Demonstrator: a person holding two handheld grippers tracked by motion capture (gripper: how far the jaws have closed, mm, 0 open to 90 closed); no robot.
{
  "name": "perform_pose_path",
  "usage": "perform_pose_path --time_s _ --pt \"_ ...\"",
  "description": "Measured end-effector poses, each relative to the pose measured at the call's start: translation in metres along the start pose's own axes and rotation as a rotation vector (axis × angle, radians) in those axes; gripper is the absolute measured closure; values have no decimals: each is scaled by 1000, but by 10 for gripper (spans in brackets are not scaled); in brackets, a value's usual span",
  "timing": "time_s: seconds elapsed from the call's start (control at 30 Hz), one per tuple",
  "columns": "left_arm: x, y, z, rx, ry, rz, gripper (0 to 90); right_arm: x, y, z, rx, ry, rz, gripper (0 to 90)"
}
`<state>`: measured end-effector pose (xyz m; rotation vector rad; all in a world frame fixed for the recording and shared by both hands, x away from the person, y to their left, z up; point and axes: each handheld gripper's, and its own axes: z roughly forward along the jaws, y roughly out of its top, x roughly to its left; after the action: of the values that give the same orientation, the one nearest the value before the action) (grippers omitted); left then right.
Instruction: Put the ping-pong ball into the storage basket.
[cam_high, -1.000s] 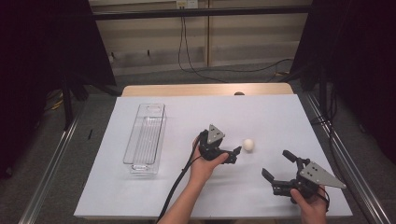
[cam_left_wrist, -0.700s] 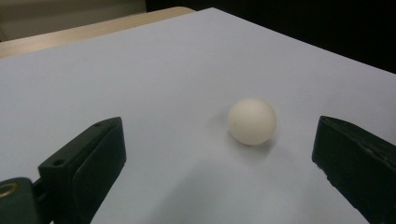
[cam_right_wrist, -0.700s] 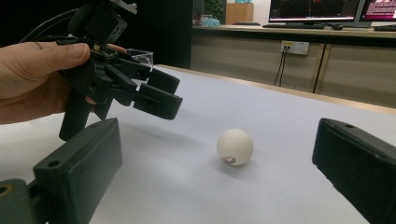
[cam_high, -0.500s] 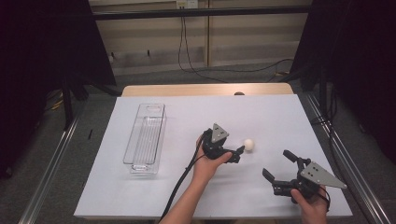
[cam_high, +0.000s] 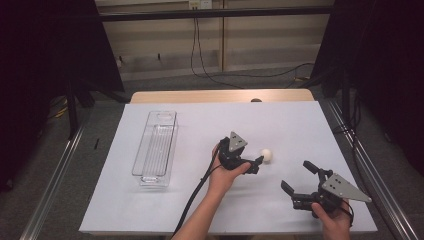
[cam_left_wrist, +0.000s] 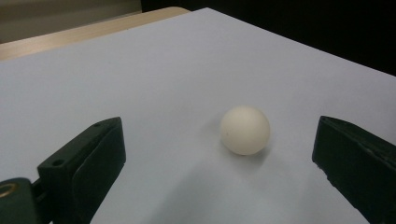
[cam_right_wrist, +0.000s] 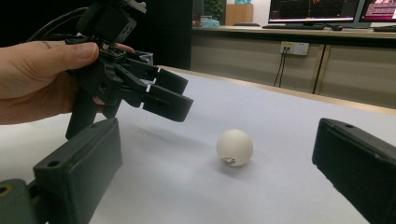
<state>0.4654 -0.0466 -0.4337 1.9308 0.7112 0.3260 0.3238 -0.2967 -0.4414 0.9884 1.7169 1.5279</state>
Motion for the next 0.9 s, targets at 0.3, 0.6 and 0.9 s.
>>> perform_pose_path --time_s 0.3,0.6,0.9 --pt "-1 2 4 -7 -15 4 28 0 0 0 0 2 -2 10" --pt "-3 2 6 -8 -9 3 28 0 0 0 -2 0 -3 10" --pt "-3 1 10 -1 -14 -1 28 -1 0 0 -1 -1 -1 10"
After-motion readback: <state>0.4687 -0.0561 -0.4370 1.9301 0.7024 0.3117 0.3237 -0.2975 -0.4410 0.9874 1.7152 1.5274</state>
